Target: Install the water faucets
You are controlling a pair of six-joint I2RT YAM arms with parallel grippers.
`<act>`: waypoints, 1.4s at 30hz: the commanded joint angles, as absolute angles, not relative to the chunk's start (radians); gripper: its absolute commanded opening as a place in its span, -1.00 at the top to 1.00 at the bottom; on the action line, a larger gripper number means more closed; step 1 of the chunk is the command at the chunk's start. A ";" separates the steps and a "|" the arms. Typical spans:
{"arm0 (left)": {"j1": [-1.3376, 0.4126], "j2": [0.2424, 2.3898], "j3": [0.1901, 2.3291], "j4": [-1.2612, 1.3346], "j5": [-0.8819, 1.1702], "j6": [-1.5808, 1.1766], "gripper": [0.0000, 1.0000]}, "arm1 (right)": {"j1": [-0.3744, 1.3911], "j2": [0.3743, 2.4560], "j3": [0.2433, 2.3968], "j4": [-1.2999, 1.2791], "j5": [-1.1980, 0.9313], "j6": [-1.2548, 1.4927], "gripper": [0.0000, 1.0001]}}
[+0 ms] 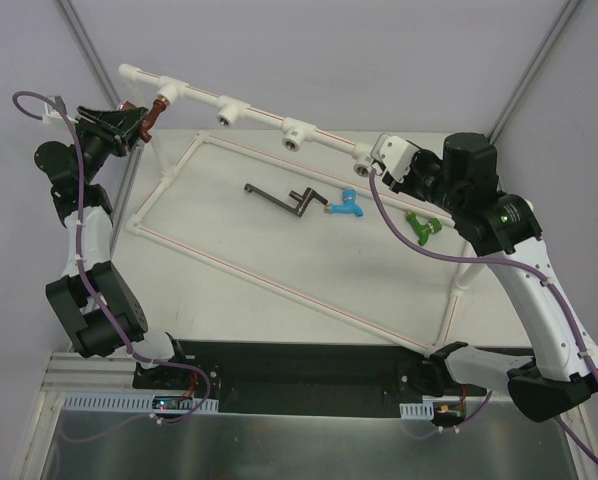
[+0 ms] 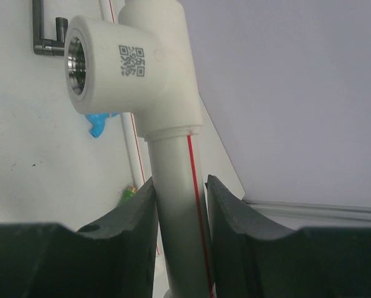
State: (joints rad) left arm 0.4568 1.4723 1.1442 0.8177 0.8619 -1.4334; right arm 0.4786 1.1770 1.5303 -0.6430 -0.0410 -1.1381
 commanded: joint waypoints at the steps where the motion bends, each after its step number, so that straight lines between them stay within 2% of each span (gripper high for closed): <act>1: 0.443 1.471 1.206 0.900 0.873 -1.448 1.00 | 0.485 1.198 1.486 -0.739 -0.025 -1.060 0.97; 14: 0.445 1.514 1.236 0.857 0.893 -1.410 1.00 | 0.485 1.193 1.486 -0.758 -0.054 -1.072 0.97; 42: 0.423 1.477 1.158 0.876 0.897 -1.190 1.00 | 0.488 1.186 1.493 -0.773 -0.086 -1.074 0.97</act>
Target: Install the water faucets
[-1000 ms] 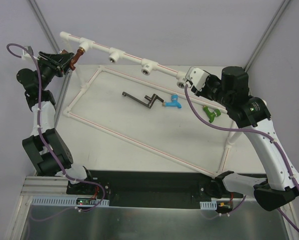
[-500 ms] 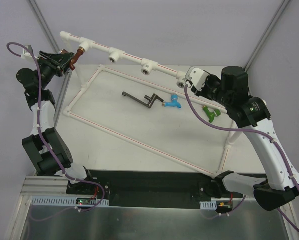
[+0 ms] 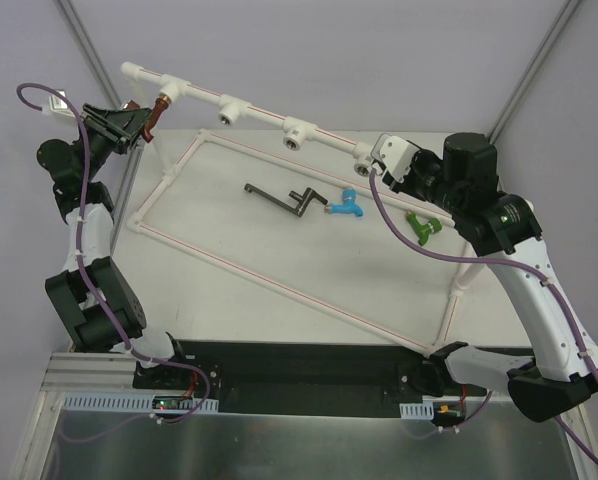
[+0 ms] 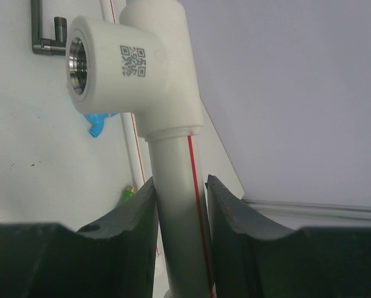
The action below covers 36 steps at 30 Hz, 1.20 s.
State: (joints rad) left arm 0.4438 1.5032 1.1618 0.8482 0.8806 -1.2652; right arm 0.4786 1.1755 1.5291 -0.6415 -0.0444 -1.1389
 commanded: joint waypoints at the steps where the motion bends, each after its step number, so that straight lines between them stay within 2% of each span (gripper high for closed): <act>1: 0.423 1.477 1.160 0.874 0.897 -1.183 1.00 | 0.486 1.187 1.491 -0.773 -0.084 -1.074 0.97; 19: 0.382 1.419 1.212 0.672 0.881 -0.939 1.00 | 0.489 1.186 1.491 -0.773 -0.084 -1.075 0.97; 36: 0.379 1.463 1.339 0.620 0.854 -0.942 1.00 | 0.492 1.186 1.489 -0.773 -0.084 -1.078 0.97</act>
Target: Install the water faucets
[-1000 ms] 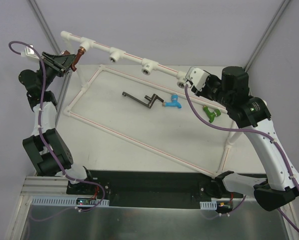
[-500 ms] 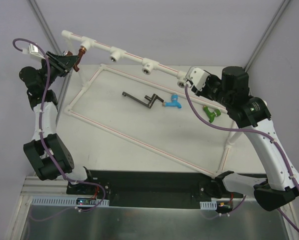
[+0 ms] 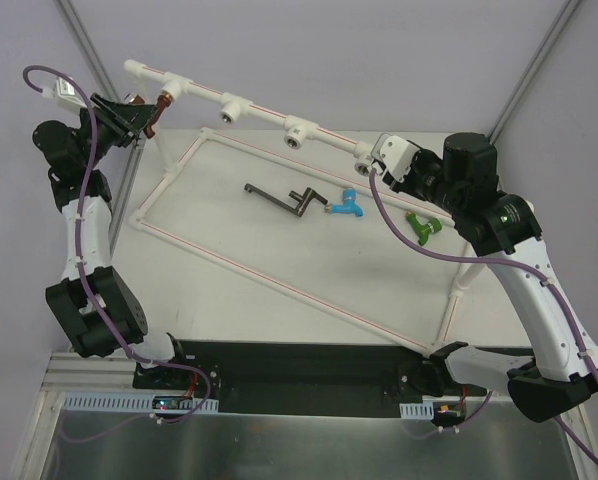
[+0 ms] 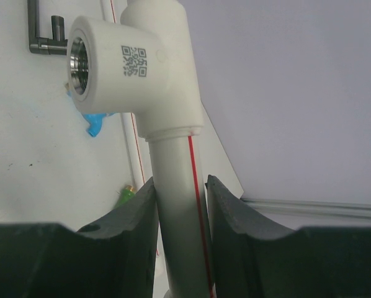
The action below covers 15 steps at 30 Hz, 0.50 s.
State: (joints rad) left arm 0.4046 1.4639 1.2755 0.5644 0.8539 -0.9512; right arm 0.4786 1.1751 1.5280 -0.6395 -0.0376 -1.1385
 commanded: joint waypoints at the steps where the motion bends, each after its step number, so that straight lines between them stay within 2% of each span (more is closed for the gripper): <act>1: 0.379 1.463 1.338 0.620 0.856 -0.940 1.00 | 0.492 1.186 1.489 -0.773 -0.084 -1.078 0.97; 15: 0.365 1.445 1.289 0.609 0.854 -0.876 1.00 | 0.494 1.186 1.489 -0.776 -0.086 -1.080 0.97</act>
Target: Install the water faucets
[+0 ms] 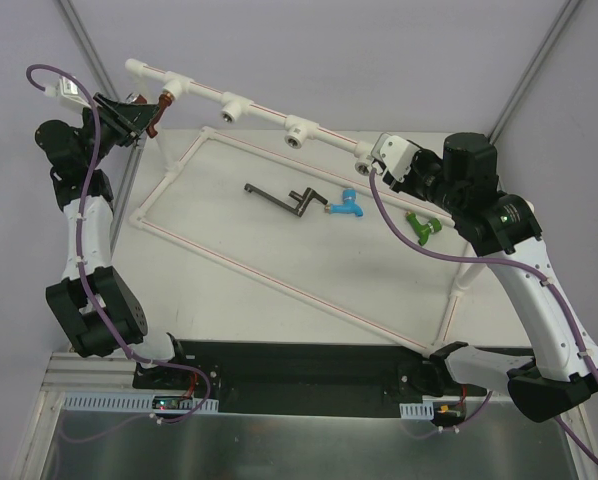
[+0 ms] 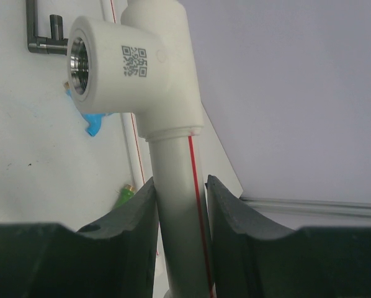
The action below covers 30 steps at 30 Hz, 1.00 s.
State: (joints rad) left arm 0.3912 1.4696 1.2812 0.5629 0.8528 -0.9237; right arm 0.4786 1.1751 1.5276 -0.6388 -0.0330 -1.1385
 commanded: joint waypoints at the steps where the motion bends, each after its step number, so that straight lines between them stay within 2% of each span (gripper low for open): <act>1: 0.364 1.443 1.290 0.597 0.854 -0.867 1.00 | 0.494 1.186 1.488 -0.776 -0.084 -1.080 0.96; 11: 0.357 1.440 1.315 0.503 0.862 -0.732 1.00 | 0.495 1.184 1.489 -0.779 -0.086 -1.081 0.97; 21: 0.307 1.419 1.376 0.264 0.796 -0.415 1.00 | 0.499 1.181 1.489 -0.781 -0.086 -1.083 0.97; 30: 0.285 1.425 1.443 0.160 0.738 -0.240 1.00 | 0.500 1.181 1.486 -0.782 -0.083 -1.086 0.97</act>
